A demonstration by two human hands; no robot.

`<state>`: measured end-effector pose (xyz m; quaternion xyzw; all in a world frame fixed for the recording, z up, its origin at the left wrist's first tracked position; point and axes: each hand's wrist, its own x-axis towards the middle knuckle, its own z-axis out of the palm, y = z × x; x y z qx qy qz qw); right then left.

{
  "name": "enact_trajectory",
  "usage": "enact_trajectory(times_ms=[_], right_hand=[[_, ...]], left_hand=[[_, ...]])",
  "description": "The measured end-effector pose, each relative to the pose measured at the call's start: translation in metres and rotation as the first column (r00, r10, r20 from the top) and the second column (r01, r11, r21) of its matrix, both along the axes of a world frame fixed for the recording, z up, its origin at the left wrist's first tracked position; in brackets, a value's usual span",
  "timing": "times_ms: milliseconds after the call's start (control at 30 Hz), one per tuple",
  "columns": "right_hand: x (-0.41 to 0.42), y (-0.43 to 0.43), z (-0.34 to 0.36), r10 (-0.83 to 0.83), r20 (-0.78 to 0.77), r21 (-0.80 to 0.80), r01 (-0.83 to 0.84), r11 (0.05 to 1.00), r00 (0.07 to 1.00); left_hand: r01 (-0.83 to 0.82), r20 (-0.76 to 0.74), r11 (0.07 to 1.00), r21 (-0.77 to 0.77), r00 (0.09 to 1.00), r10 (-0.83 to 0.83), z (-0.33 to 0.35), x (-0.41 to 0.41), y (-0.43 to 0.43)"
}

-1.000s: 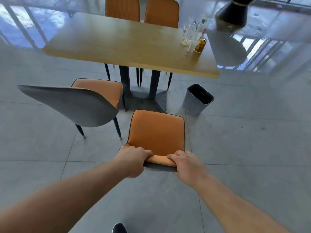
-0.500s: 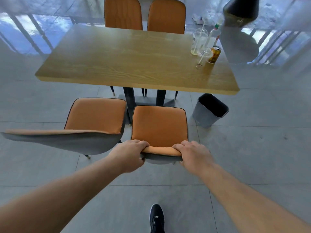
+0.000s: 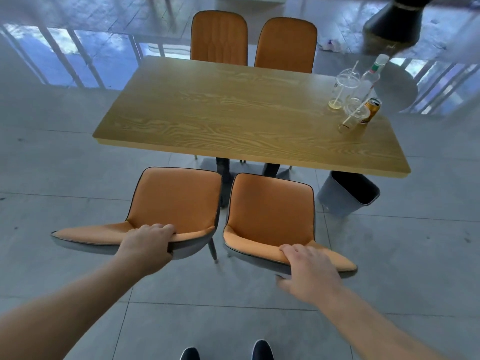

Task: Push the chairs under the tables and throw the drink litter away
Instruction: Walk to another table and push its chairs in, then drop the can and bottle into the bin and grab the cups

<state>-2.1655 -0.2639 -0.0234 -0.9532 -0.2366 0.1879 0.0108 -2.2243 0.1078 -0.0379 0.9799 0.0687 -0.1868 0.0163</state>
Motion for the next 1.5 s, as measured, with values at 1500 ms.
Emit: enact_trajectory(times_ms=[1500], right_hand=[[0.084, -0.101, 0.37, -0.403, 0.624, 0.42, 0.148, 0.896, 0.669]], left_hand=[[0.431, 0.737, 0.885, -0.173, 0.654, -0.174, 0.384, 0.193, -0.195]])
